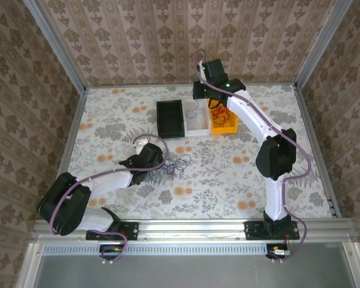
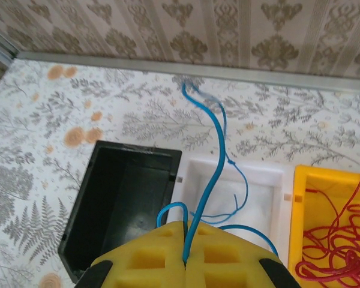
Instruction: Untangle the cables
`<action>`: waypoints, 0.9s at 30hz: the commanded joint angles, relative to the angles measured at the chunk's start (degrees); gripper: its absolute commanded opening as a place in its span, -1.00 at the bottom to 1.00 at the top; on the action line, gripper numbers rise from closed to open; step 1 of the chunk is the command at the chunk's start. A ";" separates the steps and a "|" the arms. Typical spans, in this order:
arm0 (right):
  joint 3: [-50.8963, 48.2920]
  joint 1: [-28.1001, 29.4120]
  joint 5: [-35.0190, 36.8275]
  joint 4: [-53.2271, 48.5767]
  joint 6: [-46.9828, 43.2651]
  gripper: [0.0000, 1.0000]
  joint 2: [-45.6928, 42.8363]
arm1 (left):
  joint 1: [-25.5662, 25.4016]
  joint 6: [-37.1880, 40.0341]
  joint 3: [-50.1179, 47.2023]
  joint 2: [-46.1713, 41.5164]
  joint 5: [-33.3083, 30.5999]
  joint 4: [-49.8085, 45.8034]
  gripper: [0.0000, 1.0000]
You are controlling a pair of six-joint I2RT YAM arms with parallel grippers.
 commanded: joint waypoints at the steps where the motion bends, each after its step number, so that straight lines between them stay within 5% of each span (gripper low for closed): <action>1: -1.00 0.05 0.19 -2.43 1.34 -1.00 2.55 | 0.11 -0.97 1.52 0.47 -0.86 -0.11 0.55; 12: -1.65 0.05 -1.63 -3.36 6.56 -0.96 7.42 | 0.76 -1.15 2.09 0.71 -1.00 -1.07 0.55; 27: -15.31 0.05 -0.92 1.70 9.17 -0.95 -2.24 | 0.99 -1.23 2.27 1.71 -0.22 -0.22 0.56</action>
